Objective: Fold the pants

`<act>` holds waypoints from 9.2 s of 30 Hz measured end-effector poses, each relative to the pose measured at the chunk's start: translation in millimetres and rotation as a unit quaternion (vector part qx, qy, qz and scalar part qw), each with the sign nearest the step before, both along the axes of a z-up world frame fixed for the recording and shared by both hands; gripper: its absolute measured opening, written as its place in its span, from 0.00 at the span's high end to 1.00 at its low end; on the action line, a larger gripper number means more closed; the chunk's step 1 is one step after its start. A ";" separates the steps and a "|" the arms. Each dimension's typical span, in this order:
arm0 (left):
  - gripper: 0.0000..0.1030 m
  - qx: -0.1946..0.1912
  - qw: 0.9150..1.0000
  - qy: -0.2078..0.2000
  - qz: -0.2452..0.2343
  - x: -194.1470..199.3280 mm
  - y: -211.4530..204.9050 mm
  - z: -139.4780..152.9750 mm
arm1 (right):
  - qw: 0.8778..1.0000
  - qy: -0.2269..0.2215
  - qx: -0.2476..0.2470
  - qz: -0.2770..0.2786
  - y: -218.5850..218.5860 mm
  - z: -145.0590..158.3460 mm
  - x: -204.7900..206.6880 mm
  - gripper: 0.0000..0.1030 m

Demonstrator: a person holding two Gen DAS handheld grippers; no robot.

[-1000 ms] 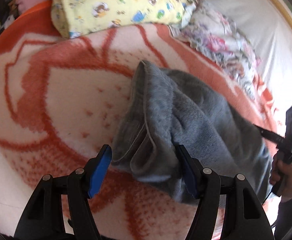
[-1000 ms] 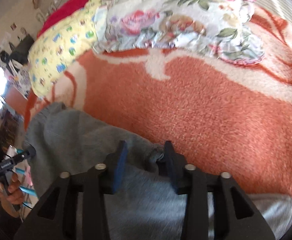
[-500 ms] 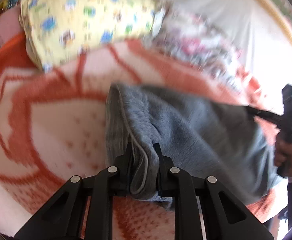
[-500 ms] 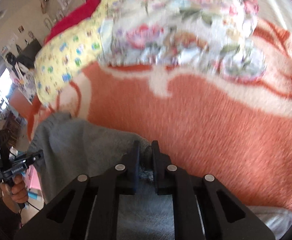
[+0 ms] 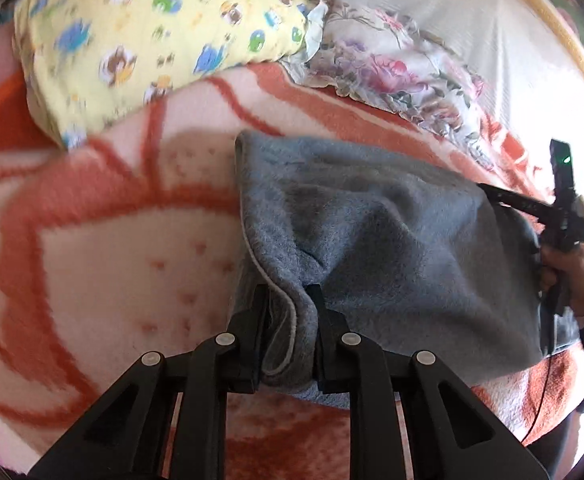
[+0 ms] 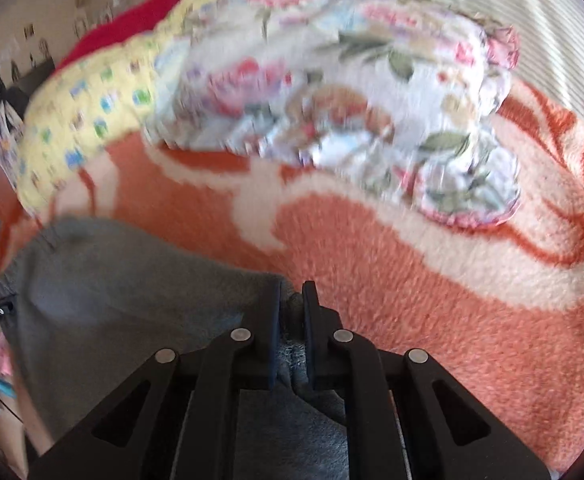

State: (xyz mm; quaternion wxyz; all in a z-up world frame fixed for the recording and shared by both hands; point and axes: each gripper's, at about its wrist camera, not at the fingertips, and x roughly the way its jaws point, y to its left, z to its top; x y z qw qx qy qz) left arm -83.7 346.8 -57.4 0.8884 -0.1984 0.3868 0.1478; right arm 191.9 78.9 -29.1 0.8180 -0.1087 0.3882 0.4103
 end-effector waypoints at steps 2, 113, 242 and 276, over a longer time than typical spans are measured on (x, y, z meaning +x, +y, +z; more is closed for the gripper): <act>0.78 -0.014 1.000 -0.012 -0.002 -5.7 5.5 -2.1 | 1.000 -0.006 0.003 -0.009 -0.5 -3.0 2.6 0.83; 0.33 0.135 0.747 0.147 -0.634 376.9 -717.6 11.8 | 0.747 0.137 0.392 -0.519 -626.4 -56.5 -142.5 0.78; 0.58 -0.266 0.962 -0.060 -0.011 -7.1 -116.7 27.1 | 0.947 0.245 0.207 -0.006 -98.3 35.3 -72.3 0.52; 0.45 -0.334 0.916 -0.086 0.206 -76.9 -13.7 -20.2 | 0.963 0.182 0.064 0.188 88.2 45.5 -69.1 0.36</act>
